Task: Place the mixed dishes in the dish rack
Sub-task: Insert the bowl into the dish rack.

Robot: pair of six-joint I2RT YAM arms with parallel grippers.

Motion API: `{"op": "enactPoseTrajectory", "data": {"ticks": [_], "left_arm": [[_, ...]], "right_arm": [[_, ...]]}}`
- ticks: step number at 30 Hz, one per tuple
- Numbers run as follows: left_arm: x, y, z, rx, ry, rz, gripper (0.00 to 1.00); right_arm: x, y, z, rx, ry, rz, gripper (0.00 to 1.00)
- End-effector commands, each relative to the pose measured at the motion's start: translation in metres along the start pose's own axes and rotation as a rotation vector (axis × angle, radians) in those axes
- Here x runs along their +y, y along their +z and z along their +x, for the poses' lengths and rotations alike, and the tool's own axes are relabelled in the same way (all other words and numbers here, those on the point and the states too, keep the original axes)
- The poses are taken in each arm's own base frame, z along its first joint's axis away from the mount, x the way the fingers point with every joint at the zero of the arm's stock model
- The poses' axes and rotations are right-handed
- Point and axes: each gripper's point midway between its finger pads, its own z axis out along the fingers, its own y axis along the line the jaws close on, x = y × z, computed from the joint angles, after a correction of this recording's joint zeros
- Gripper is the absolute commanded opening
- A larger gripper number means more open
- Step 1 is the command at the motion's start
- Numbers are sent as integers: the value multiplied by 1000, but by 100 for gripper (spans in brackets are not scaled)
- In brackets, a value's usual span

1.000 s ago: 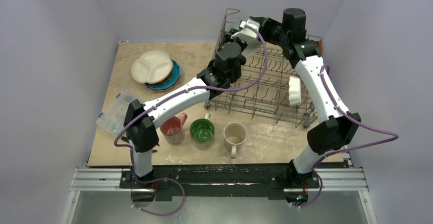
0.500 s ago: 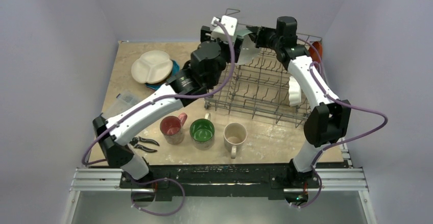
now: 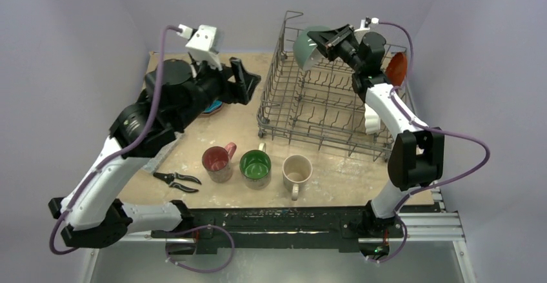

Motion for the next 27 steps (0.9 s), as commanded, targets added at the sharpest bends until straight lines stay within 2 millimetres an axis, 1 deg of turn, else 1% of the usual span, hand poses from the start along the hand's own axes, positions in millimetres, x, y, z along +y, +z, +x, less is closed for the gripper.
{"op": "enactPoseTrajectory", "data": {"ticks": [1, 3, 5, 6, 10, 17, 19, 22, 25, 27], "left_arm": [[11, -43, 12, 74, -13, 22, 71], [17, -58, 8, 72, 3, 14, 71], [22, -68, 5, 67, 12, 3, 71], [24, -72, 4, 63, 12, 0, 71], [28, -83, 0, 48, 5, -2, 71], [36, -90, 1, 51, 22, -33, 71], [37, -91, 3, 56, 23, -38, 71], [36, -90, 4, 63, 19, -31, 71], [34, -89, 4, 62, 14, -24, 71], [35, -90, 2, 55, 14, -25, 71]], "right_arm": [[114, -47, 30, 90, -398, -518, 0], [109, -44, 35, 120, -424, -546, 0], [106, -41, 41, 159, -442, -579, 0], [104, -39, 45, 181, -448, -599, 0], [84, -31, 55, 266, -461, -617, 0], [49, -29, 73, 352, -445, -590, 0], [42, -29, 79, 377, -446, -588, 0], [29, -27, 87, 406, -436, -576, 0], [14, -29, 91, 418, -424, -562, 0], [7, -29, 92, 422, -418, -553, 0]]}}
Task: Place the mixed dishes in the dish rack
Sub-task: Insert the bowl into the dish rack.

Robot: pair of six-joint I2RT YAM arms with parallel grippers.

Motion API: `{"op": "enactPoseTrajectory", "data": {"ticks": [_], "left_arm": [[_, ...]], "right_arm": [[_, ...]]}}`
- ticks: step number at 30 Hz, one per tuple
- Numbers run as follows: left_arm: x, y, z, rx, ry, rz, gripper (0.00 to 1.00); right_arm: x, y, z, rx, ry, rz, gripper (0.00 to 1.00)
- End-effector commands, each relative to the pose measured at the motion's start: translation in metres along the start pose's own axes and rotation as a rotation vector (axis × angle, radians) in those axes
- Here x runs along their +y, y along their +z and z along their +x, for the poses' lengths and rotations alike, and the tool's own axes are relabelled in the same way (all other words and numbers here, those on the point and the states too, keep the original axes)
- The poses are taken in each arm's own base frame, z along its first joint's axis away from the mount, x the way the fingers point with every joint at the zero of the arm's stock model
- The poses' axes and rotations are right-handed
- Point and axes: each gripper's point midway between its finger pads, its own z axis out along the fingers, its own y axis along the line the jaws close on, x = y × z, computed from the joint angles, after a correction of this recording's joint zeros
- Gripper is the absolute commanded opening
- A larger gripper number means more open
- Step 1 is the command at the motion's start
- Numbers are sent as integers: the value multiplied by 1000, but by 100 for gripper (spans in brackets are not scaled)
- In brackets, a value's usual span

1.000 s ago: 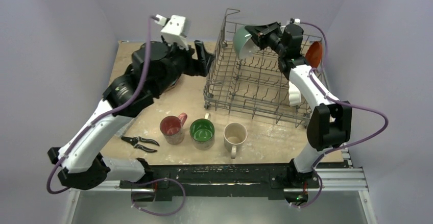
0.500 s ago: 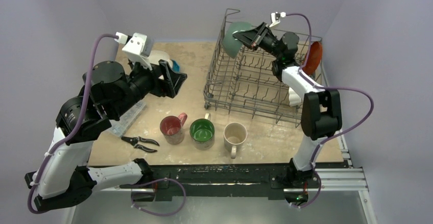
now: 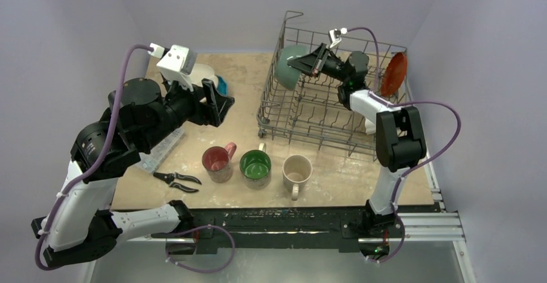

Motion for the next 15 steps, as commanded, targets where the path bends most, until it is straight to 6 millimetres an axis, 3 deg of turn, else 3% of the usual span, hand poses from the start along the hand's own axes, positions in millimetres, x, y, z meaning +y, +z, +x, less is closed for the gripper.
{"op": "enactPoseTrajectory", "data": {"ticks": [1, 15], "left_arm": [[1, -9, -16, -49, -13, 3, 71], [2, -12, -18, -50, -19, -1, 71]], "right_arm": [[49, -2, -5, -27, -216, -157, 0], [6, -2, 8, -9, -172, -117, 0]]}}
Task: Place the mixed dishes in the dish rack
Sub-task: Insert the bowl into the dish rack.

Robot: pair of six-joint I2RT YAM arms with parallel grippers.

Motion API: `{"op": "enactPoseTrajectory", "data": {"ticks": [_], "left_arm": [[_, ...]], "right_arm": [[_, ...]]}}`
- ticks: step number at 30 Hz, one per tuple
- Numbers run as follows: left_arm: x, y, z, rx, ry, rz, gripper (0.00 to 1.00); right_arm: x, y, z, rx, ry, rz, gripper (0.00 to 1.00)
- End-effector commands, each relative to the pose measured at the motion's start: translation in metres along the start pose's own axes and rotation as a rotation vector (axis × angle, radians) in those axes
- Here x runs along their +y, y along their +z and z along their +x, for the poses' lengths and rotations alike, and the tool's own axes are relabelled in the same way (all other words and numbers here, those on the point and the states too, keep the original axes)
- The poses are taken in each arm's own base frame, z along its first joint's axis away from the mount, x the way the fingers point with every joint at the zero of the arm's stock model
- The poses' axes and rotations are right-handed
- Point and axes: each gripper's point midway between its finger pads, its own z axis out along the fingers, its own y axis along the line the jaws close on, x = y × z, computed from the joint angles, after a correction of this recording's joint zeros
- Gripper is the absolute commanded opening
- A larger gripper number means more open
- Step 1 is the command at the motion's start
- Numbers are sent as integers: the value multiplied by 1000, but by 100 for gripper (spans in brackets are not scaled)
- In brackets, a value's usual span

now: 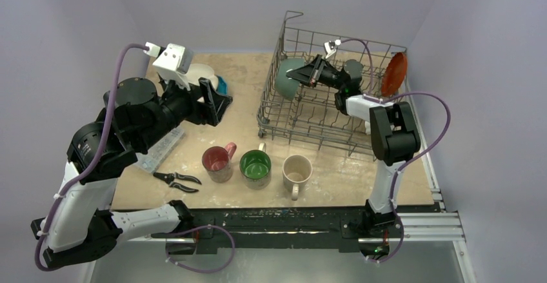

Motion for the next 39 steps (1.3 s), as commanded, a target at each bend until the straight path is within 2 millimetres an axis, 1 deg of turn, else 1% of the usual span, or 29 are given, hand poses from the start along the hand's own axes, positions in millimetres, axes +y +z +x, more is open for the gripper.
{"op": "enactPoseTrajectory", "data": {"ticks": [1, 14, 19, 25, 29, 32, 35, 39], "left_arm": [[1, -8, -12, -35, -15, -1, 71], [1, -8, -11, -33, -15, 1, 71], [-1, -7, -9, -21, -17, 10, 71], [-1, -7, -8, -19, -22, 11, 71], [-1, -6, -7, -13, -26, 10, 71], [-1, -7, -5, -13, -31, 14, 71], [0, -8, -4, -12, -36, 12, 71], [0, -9, -3, -13, -38, 14, 70]], "right_arm": [[47, 3, -18, -56, -221, -143, 0], [14, 4, -14, -65, -188, -77, 0], [-2, 1, -6, -43, -193, -12, 0], [-26, -5, 1, -36, -166, 93, 8], [-39, -11, 1, -54, -157, 180, 14], [-46, -18, 2, -63, -151, 225, 17], [-54, -23, 6, -55, -143, 272, 23], [-58, -28, 10, -42, -149, 314, 29]]}}
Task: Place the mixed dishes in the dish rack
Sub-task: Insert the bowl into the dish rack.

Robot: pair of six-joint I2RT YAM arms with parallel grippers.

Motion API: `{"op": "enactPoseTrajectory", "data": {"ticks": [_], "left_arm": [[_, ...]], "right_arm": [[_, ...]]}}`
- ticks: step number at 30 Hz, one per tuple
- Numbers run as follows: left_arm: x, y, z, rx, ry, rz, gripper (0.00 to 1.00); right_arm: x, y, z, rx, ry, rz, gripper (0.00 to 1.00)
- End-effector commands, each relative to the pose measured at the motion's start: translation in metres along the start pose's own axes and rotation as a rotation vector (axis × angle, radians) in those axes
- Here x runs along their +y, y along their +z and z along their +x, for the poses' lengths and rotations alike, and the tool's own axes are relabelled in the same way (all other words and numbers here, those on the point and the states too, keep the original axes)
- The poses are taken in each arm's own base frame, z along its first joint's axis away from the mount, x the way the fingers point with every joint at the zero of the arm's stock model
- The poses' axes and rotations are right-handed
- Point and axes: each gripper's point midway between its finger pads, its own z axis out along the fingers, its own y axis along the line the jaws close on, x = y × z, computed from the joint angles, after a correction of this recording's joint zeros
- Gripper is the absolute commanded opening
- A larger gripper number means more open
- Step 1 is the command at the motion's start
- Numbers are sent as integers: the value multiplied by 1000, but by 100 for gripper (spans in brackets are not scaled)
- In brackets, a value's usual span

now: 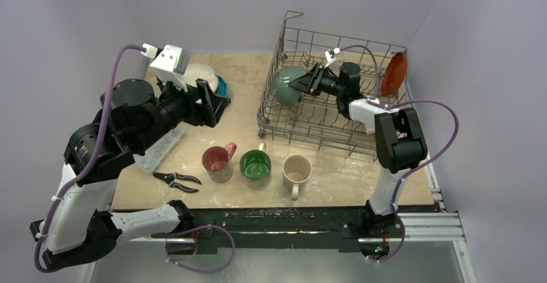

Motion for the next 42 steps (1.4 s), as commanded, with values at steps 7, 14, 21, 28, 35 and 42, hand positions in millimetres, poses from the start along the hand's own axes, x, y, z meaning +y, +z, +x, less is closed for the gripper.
{"op": "enactPoseTrajectory", "data": {"ticks": [7, 14, 21, 28, 35, 42], "left_arm": [[-3, -2, -3, -21, -31, 25, 70], [-5, -1, -2, -19, -31, 32, 70], [-6, 0, -2, -18, -36, 41, 70], [-8, -1, -1, -16, -40, 49, 70], [-8, -3, -1, -13, -39, 54, 70], [-6, -6, 0, -16, -36, 50, 70]], "right_arm": [[-21, -15, -5, -8, -47, 175, 36], [-29, -22, -5, 20, -77, 268, 43], [-21, -24, -1, 54, -88, 274, 46], [-10, -29, 6, 63, -79, 308, 52], [-17, -39, -2, 66, -109, 421, 72], [-15, -56, -1, 96, -116, 517, 73]]}}
